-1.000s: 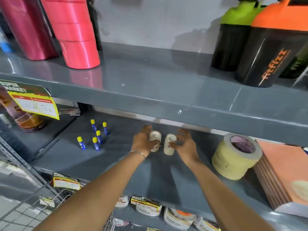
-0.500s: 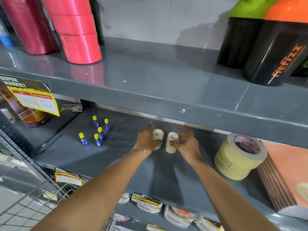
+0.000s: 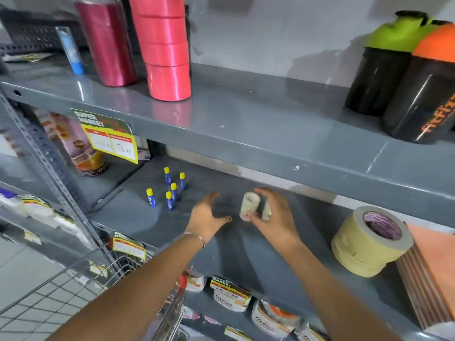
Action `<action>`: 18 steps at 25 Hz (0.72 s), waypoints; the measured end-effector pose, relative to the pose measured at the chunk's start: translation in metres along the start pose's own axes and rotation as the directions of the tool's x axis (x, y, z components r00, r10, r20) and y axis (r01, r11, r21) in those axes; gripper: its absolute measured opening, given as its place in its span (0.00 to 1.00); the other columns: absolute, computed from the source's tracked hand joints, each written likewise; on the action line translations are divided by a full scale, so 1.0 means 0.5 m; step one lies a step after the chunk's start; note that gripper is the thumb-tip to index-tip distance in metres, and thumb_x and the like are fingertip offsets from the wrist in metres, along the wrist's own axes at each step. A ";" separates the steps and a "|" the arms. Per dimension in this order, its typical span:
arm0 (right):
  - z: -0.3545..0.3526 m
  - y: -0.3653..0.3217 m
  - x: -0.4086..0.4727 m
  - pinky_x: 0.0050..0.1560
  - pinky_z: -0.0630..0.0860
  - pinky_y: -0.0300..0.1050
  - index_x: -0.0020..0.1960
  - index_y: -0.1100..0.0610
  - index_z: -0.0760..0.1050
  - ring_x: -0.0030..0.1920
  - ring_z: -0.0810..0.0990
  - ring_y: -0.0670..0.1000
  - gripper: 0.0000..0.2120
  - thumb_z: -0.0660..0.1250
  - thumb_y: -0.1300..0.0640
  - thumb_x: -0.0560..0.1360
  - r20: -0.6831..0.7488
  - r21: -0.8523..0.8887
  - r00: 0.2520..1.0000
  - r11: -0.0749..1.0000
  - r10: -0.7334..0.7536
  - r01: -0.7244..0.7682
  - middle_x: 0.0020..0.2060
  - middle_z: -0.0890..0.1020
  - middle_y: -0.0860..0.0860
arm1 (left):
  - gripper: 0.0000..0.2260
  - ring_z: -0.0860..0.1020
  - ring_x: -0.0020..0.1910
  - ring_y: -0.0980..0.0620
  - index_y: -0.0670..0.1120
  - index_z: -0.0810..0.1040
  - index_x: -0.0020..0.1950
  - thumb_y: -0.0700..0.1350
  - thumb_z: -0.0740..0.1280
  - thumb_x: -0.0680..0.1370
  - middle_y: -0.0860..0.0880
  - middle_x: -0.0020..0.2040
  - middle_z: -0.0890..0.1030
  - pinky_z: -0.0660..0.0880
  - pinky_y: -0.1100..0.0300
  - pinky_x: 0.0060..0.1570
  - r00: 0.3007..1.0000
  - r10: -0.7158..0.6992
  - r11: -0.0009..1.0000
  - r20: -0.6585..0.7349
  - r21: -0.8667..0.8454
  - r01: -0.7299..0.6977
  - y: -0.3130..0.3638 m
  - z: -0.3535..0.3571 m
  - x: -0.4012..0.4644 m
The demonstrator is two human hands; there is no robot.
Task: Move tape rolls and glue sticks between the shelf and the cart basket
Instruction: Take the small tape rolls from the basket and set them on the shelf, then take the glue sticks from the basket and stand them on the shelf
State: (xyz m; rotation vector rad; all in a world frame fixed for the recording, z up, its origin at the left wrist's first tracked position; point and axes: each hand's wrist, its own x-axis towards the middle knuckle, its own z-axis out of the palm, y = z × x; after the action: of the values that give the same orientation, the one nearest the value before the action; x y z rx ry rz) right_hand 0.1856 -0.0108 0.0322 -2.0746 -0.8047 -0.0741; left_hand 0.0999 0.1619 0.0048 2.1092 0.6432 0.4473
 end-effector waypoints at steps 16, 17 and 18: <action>0.716 -0.287 -0.198 0.60 0.76 0.50 0.60 0.54 0.77 0.58 0.79 0.55 0.21 0.72 0.56 0.67 0.851 0.115 0.446 0.927 -0.277 0.357 0.57 0.81 0.54 | 0.19 0.82 0.46 0.45 0.44 0.79 0.53 0.43 0.79 0.65 0.46 0.49 0.85 0.75 0.60 0.46 0.638 -0.651 0.732 -0.411 -0.118 0.671 -0.576 -0.424 -0.437; 0.757 -0.290 -0.222 0.58 0.77 0.49 0.58 0.55 0.78 0.55 0.80 0.54 0.19 0.72 0.58 0.67 0.873 0.120 0.411 0.933 -0.263 0.340 0.54 0.82 0.53 | 0.19 0.82 0.46 0.46 0.43 0.80 0.53 0.42 0.79 0.65 0.45 0.49 0.85 0.73 0.61 0.45 0.588 -0.704 0.677 -0.397 -0.125 0.726 -0.614 -0.428 -0.469; 0.804 -0.286 -0.249 0.55 0.77 0.48 0.56 0.56 0.79 0.52 0.80 0.53 0.17 0.72 0.60 0.68 0.898 0.115 0.372 0.942 -0.234 0.315 0.50 0.82 0.50 | 0.18 0.82 0.47 0.46 0.42 0.80 0.52 0.43 0.78 0.65 0.44 0.49 0.85 0.73 0.62 0.46 0.532 -0.761 0.612 -0.371 -0.141 0.778 -0.655 -0.427 -0.499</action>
State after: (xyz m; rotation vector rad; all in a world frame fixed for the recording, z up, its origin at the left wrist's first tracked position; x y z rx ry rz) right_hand -0.0891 0.2865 -0.1512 -1.9204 -1.8403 0.9660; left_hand -0.3050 0.3125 -0.1644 1.5261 1.7523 0.3367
